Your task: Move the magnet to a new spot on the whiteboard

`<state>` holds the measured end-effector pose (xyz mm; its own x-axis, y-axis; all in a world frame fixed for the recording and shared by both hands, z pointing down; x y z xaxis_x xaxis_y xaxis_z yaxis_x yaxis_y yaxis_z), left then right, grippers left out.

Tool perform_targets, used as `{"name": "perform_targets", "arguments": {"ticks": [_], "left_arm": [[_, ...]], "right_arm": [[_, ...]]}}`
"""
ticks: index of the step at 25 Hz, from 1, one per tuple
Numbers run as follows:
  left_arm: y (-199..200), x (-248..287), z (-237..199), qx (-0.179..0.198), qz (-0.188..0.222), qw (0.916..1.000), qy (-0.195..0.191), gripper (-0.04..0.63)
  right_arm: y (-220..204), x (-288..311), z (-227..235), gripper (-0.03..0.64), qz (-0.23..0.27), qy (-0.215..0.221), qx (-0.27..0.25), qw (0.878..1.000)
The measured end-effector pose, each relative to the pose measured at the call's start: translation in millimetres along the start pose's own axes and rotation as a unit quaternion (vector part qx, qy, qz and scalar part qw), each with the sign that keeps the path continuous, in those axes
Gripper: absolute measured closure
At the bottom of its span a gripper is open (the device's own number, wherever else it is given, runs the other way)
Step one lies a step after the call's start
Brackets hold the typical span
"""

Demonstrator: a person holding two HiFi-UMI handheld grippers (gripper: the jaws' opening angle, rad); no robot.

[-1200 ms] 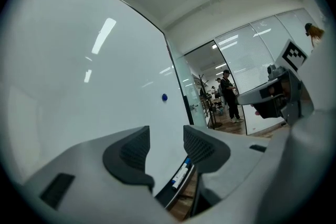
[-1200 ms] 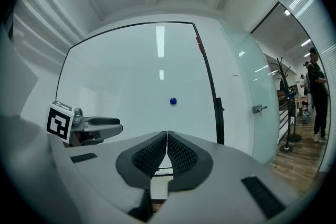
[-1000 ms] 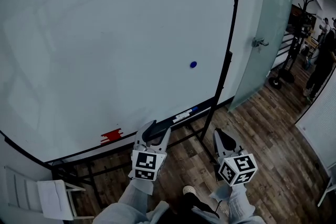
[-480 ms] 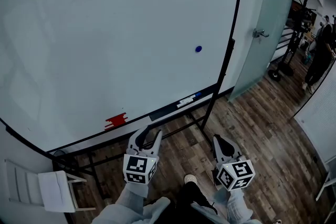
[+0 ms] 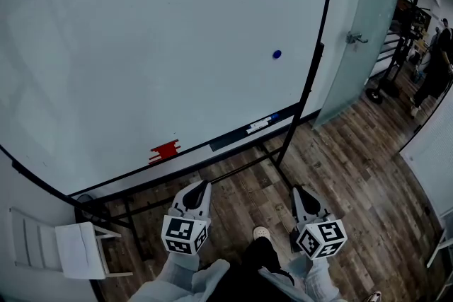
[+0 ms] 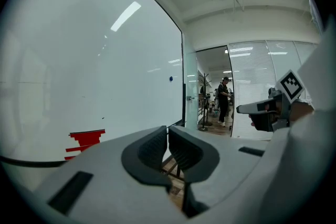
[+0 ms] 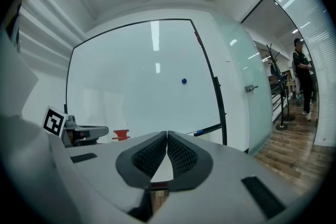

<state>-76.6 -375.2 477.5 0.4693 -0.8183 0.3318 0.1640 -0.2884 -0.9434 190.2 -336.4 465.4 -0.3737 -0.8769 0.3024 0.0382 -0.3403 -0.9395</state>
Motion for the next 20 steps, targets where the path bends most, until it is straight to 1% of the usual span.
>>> {"name": "perform_targets", "arguments": {"ticks": [3, 10, 20], "left_arm": [[-8, -8, 1, -0.004, 0.0, 1.0, -0.003, 0.583], [-22, -20, 4, -0.028, -0.004, 0.9995, -0.012, 0.586], [-36, -28, -3, -0.047, -0.013, 0.9988, -0.007, 0.586]], "right_arm": [[-6, -4, -3, 0.589, -0.003, -0.001, 0.002, 1.0], [-12, -9, -12, 0.589, -0.012, -0.007, -0.002, 1.0], [-21, -8, -21, 0.589, -0.024, -0.007, -0.003, 1.0]]}}
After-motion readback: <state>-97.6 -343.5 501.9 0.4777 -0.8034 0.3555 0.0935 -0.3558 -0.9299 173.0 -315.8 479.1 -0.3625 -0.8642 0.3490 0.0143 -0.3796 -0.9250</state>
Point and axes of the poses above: the fingertips, and each gripper's own axes: x forward along the fingers, z to its right, y out of its top, the point moved 4 cm from there along -x, backward along the fingers, and after that the axes turned 12 degrees about -z, right-handed, at the moved point
